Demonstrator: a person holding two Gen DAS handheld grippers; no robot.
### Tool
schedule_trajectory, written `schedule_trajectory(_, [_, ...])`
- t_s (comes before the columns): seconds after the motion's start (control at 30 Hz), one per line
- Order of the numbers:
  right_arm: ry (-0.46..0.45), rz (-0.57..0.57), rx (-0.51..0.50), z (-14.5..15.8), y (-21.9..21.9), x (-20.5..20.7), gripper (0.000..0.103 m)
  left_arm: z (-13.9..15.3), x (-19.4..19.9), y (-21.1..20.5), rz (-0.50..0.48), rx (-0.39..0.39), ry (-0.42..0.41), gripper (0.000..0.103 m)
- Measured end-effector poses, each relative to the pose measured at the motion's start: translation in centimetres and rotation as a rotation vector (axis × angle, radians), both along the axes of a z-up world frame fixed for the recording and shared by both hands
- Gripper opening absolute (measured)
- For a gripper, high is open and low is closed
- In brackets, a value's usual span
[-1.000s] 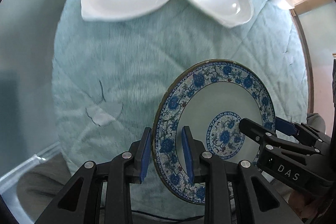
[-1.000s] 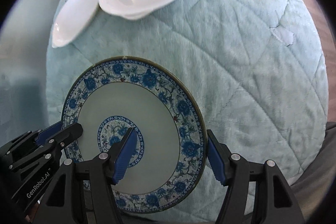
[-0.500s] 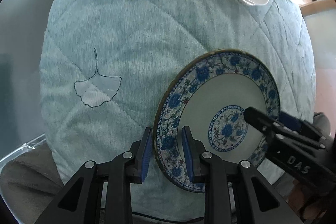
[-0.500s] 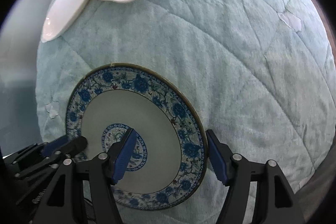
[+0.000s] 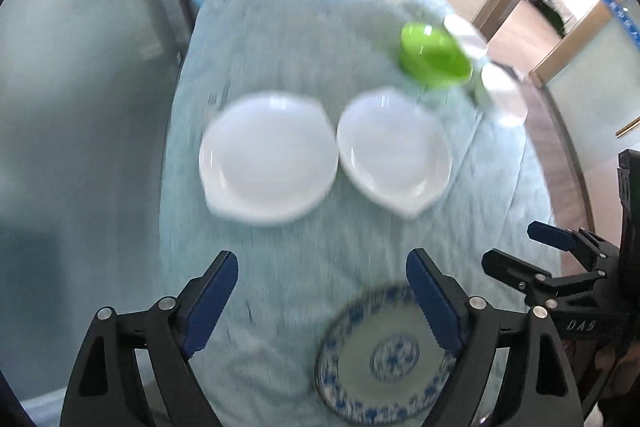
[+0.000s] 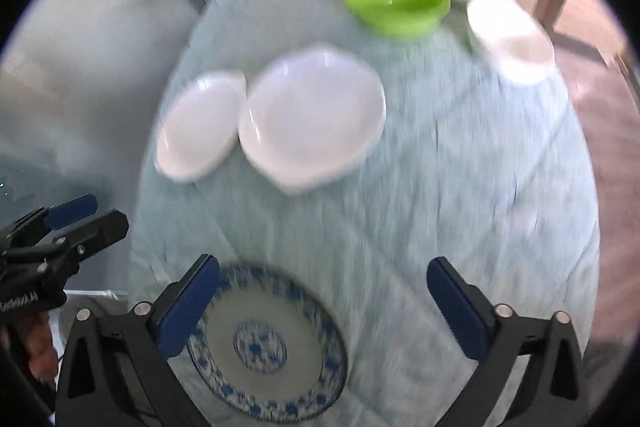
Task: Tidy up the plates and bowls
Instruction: 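Move the left gripper to the white lugged plate and grip its rim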
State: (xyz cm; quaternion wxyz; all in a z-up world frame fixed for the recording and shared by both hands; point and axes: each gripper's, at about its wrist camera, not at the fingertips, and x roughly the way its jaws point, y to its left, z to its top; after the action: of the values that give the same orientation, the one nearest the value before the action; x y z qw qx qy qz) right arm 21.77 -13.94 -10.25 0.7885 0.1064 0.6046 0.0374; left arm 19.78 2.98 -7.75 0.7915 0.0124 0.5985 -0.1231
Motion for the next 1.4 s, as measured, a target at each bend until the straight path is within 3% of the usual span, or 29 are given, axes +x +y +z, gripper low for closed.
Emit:
schedule_trajectory(0.1, [-0.005,-0.033,0.003,0.2,-1.6,3.1,0.102,-0.3,3.8,0.0,-0.002,-0.044,0.012,0.086])
schedule_trajectory(0.23, [0.033,-0.081,0.007,-1.7,-2.8,6.5,0.102,-1.9,7.4,-1.6,-0.038,-0.092,0.037,0.086])
schedule_trajectory(0.33, [0.08,-0.105,0.043,-4.2,-3.9,7.5,0.101,-3.4,9.2,-3.2,-0.091,-0.075,0.047,0.084])
schedule_trajectory(0.43, [0.115,-0.122,0.072,-6.0,-4.1,8.5,0.092,-5.7,10.4,-4.5,-0.109,-0.057,0.076,0.083])
schedule_trajectory(0.6, [0.162,-0.157,0.116,-8.4,-3.8,9.6,0.055,-7.9,11.7,-5.4,-0.134,-0.076,0.103,0.077])
schedule_trajectory(0.67, [0.14,-0.158,0.068,-8.5,-3.7,9.9,0.046,-8.7,12.3,-5.8,-0.14,-0.082,0.124,0.073])
schedule_trajectory(0.77, [0.133,-0.148,-0.003,-8.7,-3.3,10.3,0.013,-9.4,13.1,-6.2,-0.14,-0.106,0.14,0.07])
schedule_trajectory(0.8, [0.133,-0.142,0.017,-8.6,-3.2,10.3,0.009,-9.4,13.3,-6.4,-0.142,-0.109,0.138,0.07])
schedule_trajectory(1.07, [0.124,-0.213,-0.028,-7.9,-3.6,9.3,0.005,-9.9,14.8,-7.7,-0.144,-0.137,0.156,0.069])
schedule_trajectory(1.27, [0.137,-0.259,-0.028,-7.5,-5.8,8.2,0.005,-11.4,15.9,-9.5,-0.161,-0.17,0.225,0.052])
schedule_trajectory(1.4, [0.148,-0.278,-0.014,-7.4,-6.8,8.0,0.005,-13.4,16.6,-11.0,-0.177,-0.13,0.298,0.032])
